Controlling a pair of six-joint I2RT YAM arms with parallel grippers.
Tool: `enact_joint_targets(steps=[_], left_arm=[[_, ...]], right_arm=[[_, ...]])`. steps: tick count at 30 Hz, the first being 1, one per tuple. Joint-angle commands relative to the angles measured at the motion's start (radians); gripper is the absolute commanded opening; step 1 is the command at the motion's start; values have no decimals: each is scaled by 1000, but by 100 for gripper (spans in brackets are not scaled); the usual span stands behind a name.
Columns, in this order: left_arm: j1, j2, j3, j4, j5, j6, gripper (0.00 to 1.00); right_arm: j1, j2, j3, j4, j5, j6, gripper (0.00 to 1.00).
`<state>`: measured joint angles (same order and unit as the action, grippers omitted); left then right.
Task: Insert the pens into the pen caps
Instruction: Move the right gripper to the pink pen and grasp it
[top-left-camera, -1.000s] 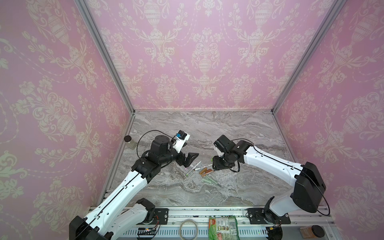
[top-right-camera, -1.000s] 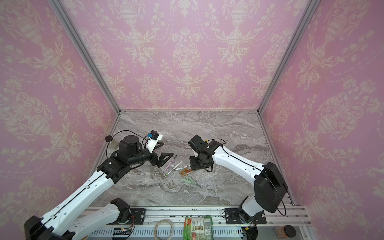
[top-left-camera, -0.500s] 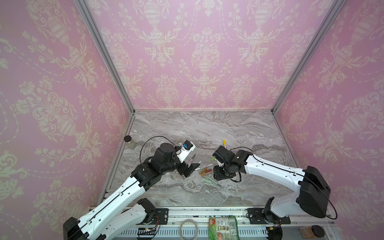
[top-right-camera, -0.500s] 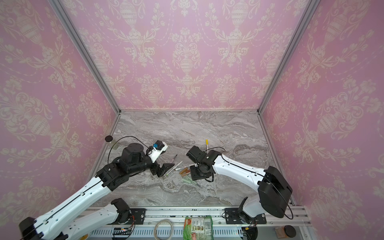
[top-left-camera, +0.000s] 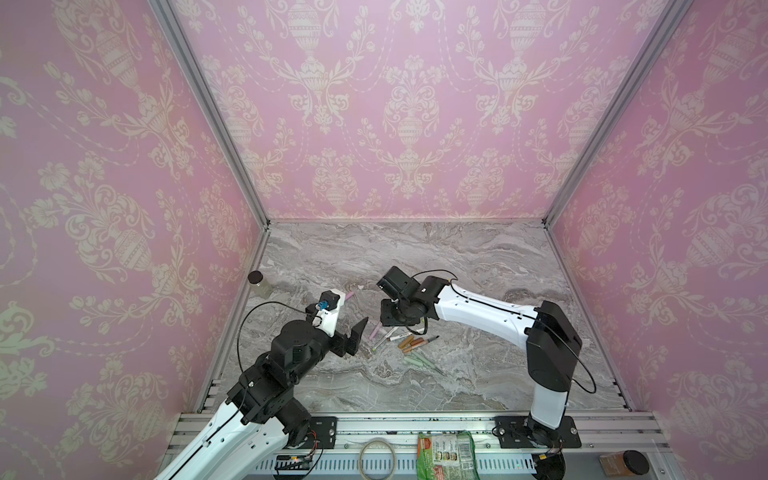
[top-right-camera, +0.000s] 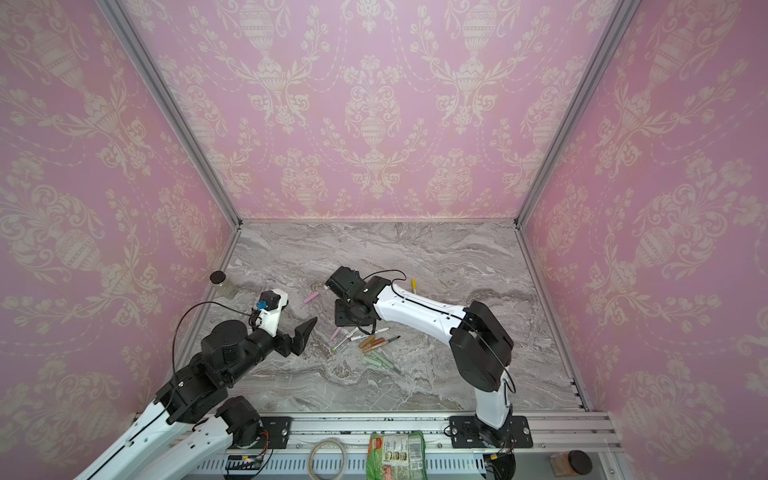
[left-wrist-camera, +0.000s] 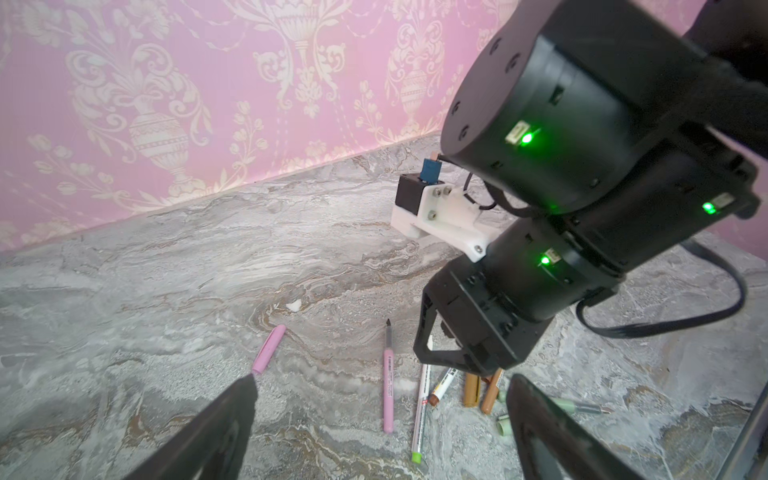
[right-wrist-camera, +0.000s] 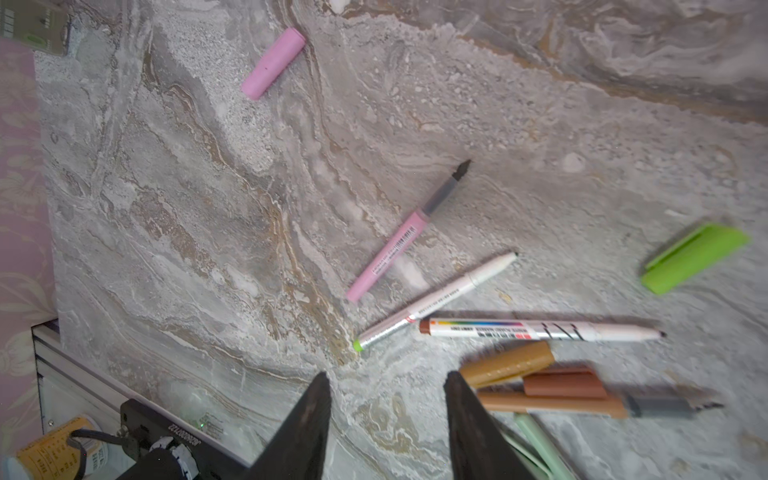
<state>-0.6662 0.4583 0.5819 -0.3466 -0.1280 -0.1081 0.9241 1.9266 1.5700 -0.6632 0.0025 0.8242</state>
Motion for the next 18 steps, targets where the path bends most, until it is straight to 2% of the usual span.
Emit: enact_joint_targets(steps=[1,8,18], left_arm=[[-4,-33,-37,-4,-107,-98,96],[-3,-67,-56,-52,-177,-182,97],[-3,-49,-70,-17,-144,-178,99]], right_arm=[[13,88,79,-76,49,24,48],[16,208,153,-96,54,11,48],[22,315,219,-97,57,0,45]])
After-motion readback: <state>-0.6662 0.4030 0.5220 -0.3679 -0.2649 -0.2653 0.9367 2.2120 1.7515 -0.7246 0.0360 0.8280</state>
